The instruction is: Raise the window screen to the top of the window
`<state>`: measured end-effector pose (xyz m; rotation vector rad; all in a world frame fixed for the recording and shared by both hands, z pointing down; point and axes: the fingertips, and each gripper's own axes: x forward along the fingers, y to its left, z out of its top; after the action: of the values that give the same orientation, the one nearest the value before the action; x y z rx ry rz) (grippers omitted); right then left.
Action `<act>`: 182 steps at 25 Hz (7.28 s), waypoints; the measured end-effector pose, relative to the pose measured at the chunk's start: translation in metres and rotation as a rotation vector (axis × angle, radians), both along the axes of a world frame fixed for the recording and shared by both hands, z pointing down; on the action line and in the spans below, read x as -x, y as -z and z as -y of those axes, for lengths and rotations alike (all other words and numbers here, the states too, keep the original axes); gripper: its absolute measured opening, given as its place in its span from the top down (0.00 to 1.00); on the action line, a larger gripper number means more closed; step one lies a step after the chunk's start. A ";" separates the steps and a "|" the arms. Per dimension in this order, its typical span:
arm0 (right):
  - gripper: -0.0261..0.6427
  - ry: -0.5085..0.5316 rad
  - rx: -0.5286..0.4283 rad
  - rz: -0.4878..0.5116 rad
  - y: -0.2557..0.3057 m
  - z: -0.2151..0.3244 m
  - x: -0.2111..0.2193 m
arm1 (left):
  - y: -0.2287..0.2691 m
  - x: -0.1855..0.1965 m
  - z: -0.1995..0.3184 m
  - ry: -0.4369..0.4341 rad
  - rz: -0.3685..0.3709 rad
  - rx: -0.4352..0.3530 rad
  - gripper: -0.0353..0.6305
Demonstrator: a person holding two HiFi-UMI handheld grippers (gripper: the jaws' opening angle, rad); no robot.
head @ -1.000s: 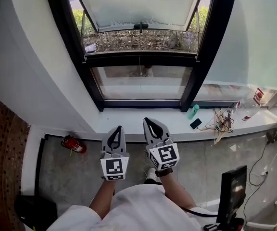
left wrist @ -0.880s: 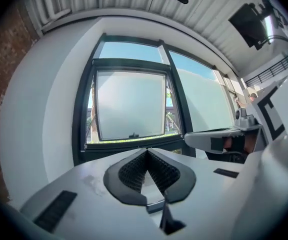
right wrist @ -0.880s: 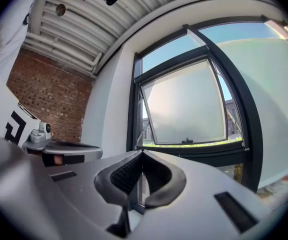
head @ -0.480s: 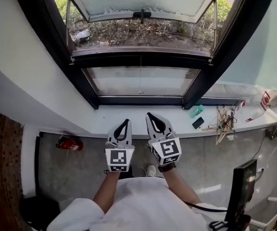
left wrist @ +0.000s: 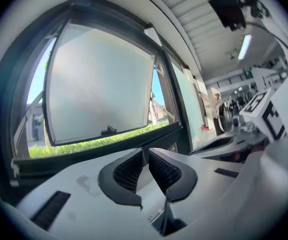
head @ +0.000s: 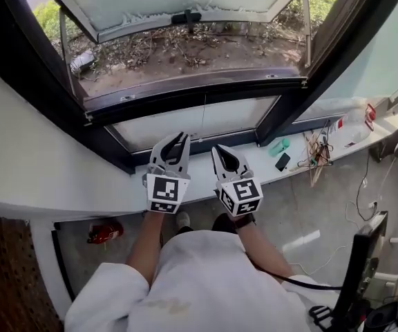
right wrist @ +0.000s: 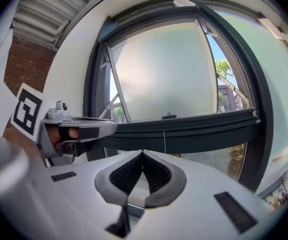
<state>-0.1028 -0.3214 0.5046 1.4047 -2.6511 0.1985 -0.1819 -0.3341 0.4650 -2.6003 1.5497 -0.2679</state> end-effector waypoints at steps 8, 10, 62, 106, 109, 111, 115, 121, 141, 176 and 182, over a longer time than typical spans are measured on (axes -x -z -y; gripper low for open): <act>0.96 -0.032 0.039 0.005 -0.011 0.052 -0.006 | -0.032 -0.010 0.085 -0.046 0.688 -0.091 0.75; 0.96 -0.012 0.032 -0.006 -0.012 0.061 -0.004 | -0.037 -0.011 0.099 -0.039 0.819 -0.109 0.72; 0.96 0.244 0.503 -0.392 -0.343 0.045 -0.022 | -0.057 -0.009 0.137 0.019 1.018 -0.046 0.77; 0.96 0.209 0.414 -0.171 -0.270 0.067 -0.037 | 0.034 -0.005 0.133 0.095 0.500 -0.147 0.85; 0.96 0.203 0.401 -0.160 -0.264 0.068 -0.039 | 0.041 -0.005 0.133 0.095 0.469 -0.157 0.85; 0.96 0.205 0.394 -0.142 -0.260 0.069 -0.039 | 0.045 -0.005 0.134 0.097 0.463 -0.166 0.85; 0.96 0.212 0.367 -0.115 -0.250 0.068 -0.035 | 0.054 -0.004 0.133 0.098 0.451 -0.191 0.85; 0.96 0.255 0.267 -0.019 -0.215 0.075 -0.019 | 0.092 -0.004 0.132 0.129 0.462 -0.280 0.85; 0.96 0.233 0.147 0.041 -0.162 0.090 -0.012 | 0.161 0.000 0.128 0.182 0.199 -0.370 0.82; 0.96 0.262 -0.034 0.133 -0.038 0.096 0.020 | 0.288 0.000 0.133 0.316 0.067 -0.522 0.89; 0.96 0.261 -0.047 0.146 -0.023 0.100 0.018 | 0.303 -0.005 0.134 0.324 0.139 -0.538 0.95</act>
<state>-0.1204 -0.4211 0.5276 1.0781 -2.9418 0.2186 -0.1766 -0.4684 0.1617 -1.8895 1.7000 -0.0413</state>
